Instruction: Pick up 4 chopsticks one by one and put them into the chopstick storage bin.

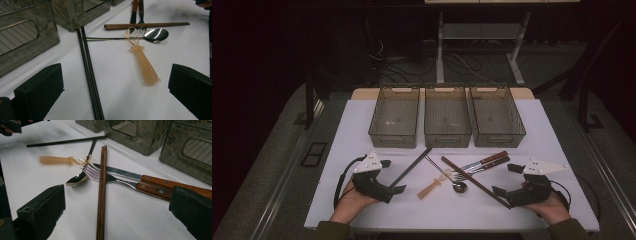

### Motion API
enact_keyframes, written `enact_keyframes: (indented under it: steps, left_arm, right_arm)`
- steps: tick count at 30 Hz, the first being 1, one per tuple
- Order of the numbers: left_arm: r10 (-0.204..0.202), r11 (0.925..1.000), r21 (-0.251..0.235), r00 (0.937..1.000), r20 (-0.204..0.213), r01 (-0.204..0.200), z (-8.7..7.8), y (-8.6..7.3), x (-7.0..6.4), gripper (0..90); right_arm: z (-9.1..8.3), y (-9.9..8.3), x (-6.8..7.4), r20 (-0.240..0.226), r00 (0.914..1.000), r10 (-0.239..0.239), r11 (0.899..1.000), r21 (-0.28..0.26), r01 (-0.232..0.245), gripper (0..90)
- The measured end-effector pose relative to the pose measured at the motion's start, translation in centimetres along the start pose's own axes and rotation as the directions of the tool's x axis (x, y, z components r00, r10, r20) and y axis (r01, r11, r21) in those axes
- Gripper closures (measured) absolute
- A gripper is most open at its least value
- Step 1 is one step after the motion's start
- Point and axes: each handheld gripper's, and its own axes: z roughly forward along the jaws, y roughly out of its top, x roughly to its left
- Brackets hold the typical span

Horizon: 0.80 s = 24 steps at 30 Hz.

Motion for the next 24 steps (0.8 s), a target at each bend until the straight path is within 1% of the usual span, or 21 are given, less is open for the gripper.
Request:
enact_keyframes:
  steps: [10,13,20,24]
  left_arm:
    - [-0.007,1.0000,0.006,0.9999,-0.009,0.007,0.10,0.03,0.02,0.0]
    - [-0.016,0.9998,0.008,0.9997,-0.016,0.016,0.07,0.03,0.11,0.0]
    - [-0.012,0.9998,0.015,0.9996,-0.026,0.012,0.01,0.10,0.12,0.0]
    - [-0.012,0.9998,0.015,0.9993,-0.035,0.013,-0.07,0.21,0.31,2.8]
  right_arm:
    - [-0.04,0.01,-0.08,0.000,1.0000,-0.001,1.000,-0.003,0.001,0.7]
    - [0.00,0.03,-0.12,-0.009,1.0000,0.001,1.000,-0.008,-0.001,0.7]
    - [0.08,0.10,-0.06,-0.011,0.9999,-0.005,1.000,-0.005,0.005,0.7]
    - [0.02,0.12,-0.01,-0.011,0.9999,-0.001,1.000,-0.007,0.001,0.7]
